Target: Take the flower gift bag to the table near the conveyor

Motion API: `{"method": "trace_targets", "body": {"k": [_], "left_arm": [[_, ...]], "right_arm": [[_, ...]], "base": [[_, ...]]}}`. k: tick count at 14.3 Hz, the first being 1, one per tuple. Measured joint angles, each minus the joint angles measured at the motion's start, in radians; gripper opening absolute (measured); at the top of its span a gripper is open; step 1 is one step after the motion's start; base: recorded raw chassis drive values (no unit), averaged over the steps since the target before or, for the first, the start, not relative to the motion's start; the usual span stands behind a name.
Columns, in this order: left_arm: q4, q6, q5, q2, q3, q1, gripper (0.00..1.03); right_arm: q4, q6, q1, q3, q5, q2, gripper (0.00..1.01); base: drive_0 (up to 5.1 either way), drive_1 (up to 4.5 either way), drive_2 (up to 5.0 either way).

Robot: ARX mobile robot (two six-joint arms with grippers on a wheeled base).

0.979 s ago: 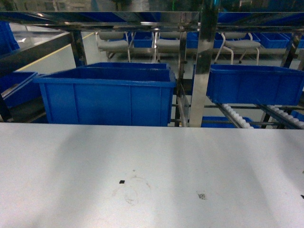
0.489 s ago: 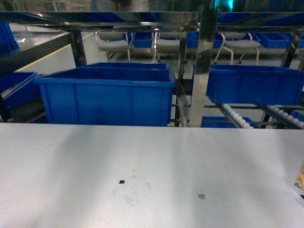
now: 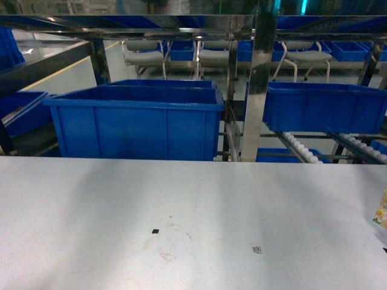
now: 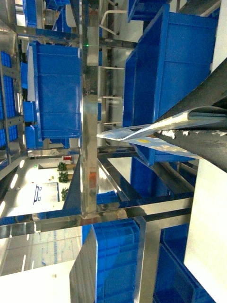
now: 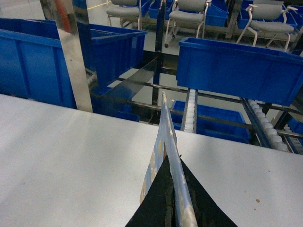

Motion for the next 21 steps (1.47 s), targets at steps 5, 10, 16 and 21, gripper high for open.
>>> {"method": "trace_targets", "body": {"k": [5,10,16,21], "left_arm": [[0.000,0.000,0.000,0.000,0.000,0.000,0.02],[0.000,0.000,0.000,0.000,0.000,0.000,0.02],[-0.001,0.000,0.000,0.000,0.000,0.000,0.02],[0.000,0.000,0.000,0.000,0.000,0.000,0.02]], "right_arm": [[0.018,0.005,-0.006,0.010,-0.017,0.110,0.02],[0.015,0.006,-0.006,-0.155,0.009,0.044,0.41],[0.000,0.035,-0.013,-0.214,0.084,-0.072,0.97],[-0.007,0.088,-0.032,-0.219,0.078,-0.147,0.98]], "base": [[0.0,0.00,0.0],[0.0,0.00,0.0],[0.0,0.00,0.0],[0.0,0.00,0.0]]}}
